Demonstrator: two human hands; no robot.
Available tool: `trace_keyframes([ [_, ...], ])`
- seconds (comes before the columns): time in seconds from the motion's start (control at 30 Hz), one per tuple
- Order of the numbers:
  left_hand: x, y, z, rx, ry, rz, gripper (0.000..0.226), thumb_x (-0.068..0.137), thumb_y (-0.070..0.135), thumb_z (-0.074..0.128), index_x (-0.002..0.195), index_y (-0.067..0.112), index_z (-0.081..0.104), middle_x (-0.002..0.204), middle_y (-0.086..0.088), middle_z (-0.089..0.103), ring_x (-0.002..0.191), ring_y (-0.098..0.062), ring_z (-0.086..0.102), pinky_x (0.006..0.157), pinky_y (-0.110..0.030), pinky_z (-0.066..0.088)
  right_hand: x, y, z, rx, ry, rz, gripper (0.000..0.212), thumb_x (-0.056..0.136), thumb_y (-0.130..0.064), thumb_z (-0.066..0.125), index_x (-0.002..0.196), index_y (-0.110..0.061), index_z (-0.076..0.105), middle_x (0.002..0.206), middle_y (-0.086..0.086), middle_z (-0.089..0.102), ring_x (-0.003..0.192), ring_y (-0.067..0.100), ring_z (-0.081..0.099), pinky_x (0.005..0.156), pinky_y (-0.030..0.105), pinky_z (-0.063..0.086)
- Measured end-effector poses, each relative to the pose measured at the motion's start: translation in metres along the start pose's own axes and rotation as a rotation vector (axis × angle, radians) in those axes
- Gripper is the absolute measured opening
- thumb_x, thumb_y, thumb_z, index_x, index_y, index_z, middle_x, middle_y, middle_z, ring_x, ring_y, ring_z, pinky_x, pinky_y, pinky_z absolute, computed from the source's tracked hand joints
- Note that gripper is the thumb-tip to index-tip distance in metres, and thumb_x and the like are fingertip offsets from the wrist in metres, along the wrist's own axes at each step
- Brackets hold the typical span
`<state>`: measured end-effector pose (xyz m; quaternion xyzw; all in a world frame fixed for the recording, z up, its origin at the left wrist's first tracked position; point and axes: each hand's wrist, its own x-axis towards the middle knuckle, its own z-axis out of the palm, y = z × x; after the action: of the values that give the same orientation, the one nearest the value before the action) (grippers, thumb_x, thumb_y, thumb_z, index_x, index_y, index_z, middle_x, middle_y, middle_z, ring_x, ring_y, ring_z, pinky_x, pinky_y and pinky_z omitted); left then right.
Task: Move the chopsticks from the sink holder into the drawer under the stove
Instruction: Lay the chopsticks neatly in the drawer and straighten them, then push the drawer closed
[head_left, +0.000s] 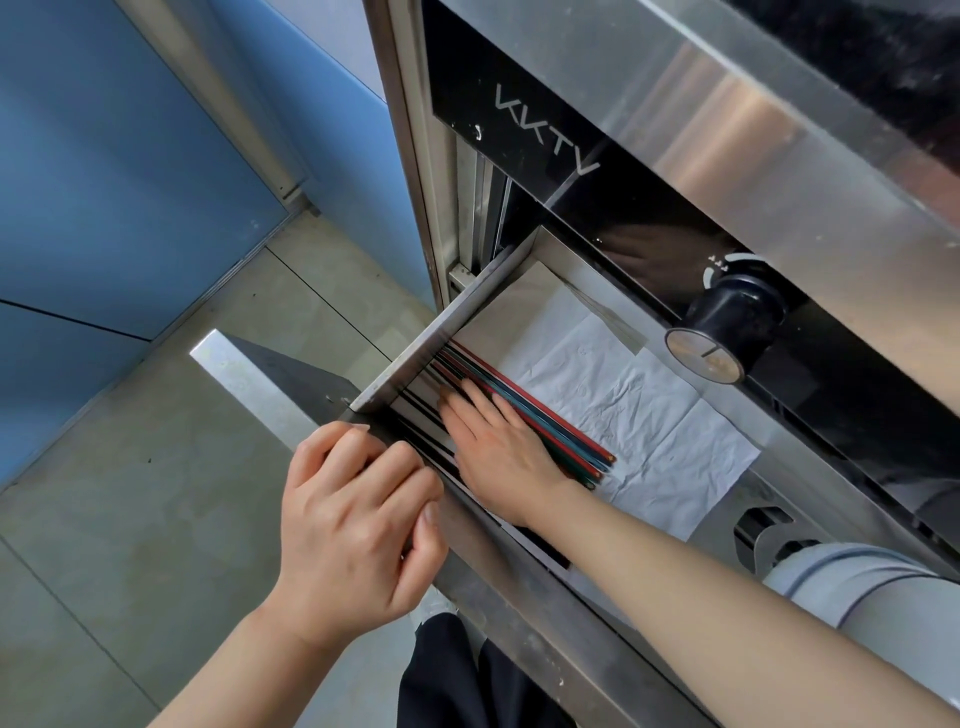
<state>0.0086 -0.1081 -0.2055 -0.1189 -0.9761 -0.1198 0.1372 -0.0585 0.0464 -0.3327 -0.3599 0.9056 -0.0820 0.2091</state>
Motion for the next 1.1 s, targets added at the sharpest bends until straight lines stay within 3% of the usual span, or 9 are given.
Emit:
trace_keyframes([
  [0.13,0.0,0.001,0.0,0.001,0.0,-0.006,0.043,0.093,0.024,0.031,0.063,0.014,0.06,0.064,-0.002,0.056,0.061,-0.028,0.047,0.081,-0.036,0.036,-0.045,0.011,0.009,-0.002,-0.073,0.01,0.068,0.097,-0.019,0.038,0.151,-0.011,-0.002,0.161,0.006,-0.002,0.147,0.023,-0.009,0.12,0.041,0.001],
  [0.3,-0.001,0.0,0.0,0.008,-0.001,-0.007,0.042,0.092,0.023,0.032,0.064,0.014,0.061,0.065,-0.001,0.056,0.062,-0.028,0.048,0.082,-0.036,0.036,-0.068,0.028,0.015,-0.046,-0.158,0.0,0.072,0.096,-0.01,0.037,0.15,-0.012,-0.011,0.16,0.004,-0.017,0.145,0.022,-0.018,0.12,0.041,-0.002],
  [0.43,0.001,0.0,0.001,0.003,0.006,-0.009,0.041,0.092,0.022,0.032,0.064,0.015,0.061,0.065,-0.001,0.056,0.061,-0.028,0.047,0.082,-0.036,0.036,-0.066,0.035,0.014,-0.067,-0.164,-0.037,0.08,0.088,-0.001,0.036,0.15,-0.012,-0.013,0.159,0.004,-0.017,0.145,0.026,-0.017,0.12,0.045,-0.001],
  [0.63,0.001,0.001,-0.001,0.015,-0.013,-0.017,0.041,0.093,0.023,0.031,0.065,0.015,0.061,0.066,0.0,0.056,0.063,-0.027,0.046,0.083,-0.036,0.036,-0.068,0.029,0.019,-0.105,-0.163,-0.044,0.086,0.088,-0.007,0.043,0.149,-0.013,-0.017,0.159,0.005,-0.017,0.144,0.031,-0.019,0.119,0.048,0.0],
  [0.8,0.001,0.001,-0.004,0.023,-0.061,-0.027,0.039,0.093,0.024,0.032,0.068,0.017,0.061,0.068,0.001,0.056,0.067,-0.024,0.046,0.085,-0.034,0.035,-0.07,0.03,0.014,-0.059,-0.158,0.026,0.089,0.084,-0.001,0.044,0.149,-0.016,-0.015,0.159,0.003,-0.017,0.143,0.025,-0.021,0.119,0.042,-0.001],
  [0.93,0.003,0.004,-0.01,0.015,-0.135,-0.054,0.038,0.094,0.025,0.033,0.07,0.018,0.061,0.069,0.003,0.055,0.071,-0.021,0.043,0.088,-0.031,0.033,-0.087,0.031,-0.005,0.078,-0.166,0.142,0.081,0.087,0.001,0.043,0.151,-0.02,-0.002,0.161,-0.001,-0.004,0.145,0.018,-0.015,0.113,0.034,-0.003],
  [1.1,0.011,0.009,-0.026,0.012,-0.311,-0.098,0.033,0.091,0.028,0.038,0.072,0.021,0.065,0.075,0.008,0.062,0.077,-0.018,0.056,0.099,-0.031,0.038,-0.121,0.025,-0.049,0.181,-0.225,0.244,0.061,0.095,-0.009,0.042,0.149,-0.012,0.015,0.153,0.004,0.027,0.142,0.021,0.019,0.116,0.033,0.023],
])
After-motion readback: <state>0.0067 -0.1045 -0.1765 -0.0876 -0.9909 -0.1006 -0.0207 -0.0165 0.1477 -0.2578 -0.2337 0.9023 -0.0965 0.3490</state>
